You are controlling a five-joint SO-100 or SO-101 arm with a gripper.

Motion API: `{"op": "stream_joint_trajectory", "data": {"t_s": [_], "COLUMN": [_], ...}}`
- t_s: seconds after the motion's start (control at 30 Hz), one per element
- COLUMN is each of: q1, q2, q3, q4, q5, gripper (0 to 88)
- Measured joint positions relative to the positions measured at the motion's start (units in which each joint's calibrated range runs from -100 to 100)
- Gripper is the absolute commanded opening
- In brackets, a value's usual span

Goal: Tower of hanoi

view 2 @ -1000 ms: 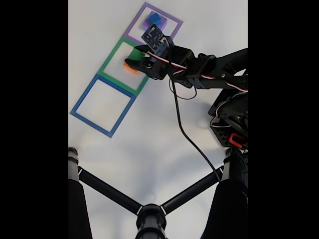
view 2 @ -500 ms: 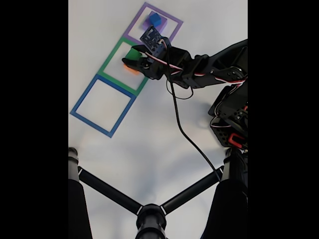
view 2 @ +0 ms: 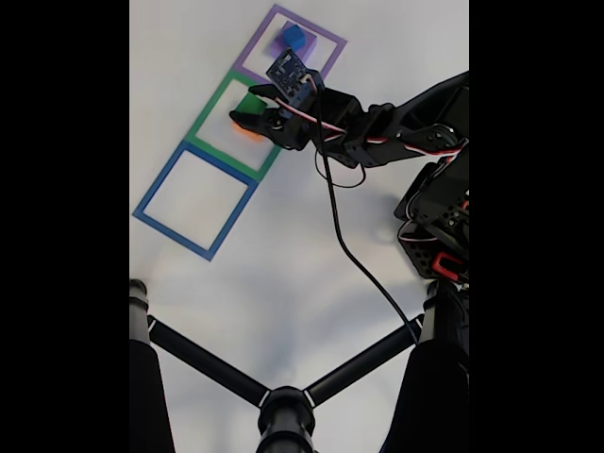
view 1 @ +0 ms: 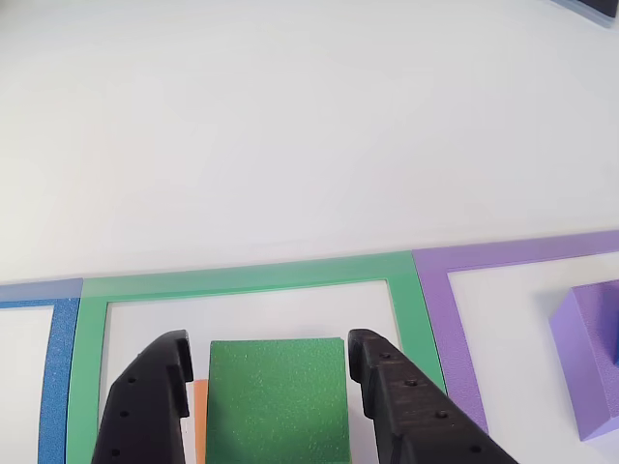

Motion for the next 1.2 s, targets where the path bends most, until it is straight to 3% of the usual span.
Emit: {"op": "stream_joint_trajectory", "data": {"t_s": [0.27, 0.4, 0.67, 0.9, 1.2], "q1": [0.19, 0.19, 1.75, 5.73, 15.26], "q2": [-2.18, -10.24, -32.16, -35.68, -35.68], "q3": [0.34, -0.17, -16.26, -40.77, -67.18], "q4": [0.08, 7.68, 50.81, 90.23, 118.56], "q5": [0.0, 0.0, 0.0, 0.0, 0.0], "gripper": [22.3, 19.9, 0.3, 0.0, 0.0]}}
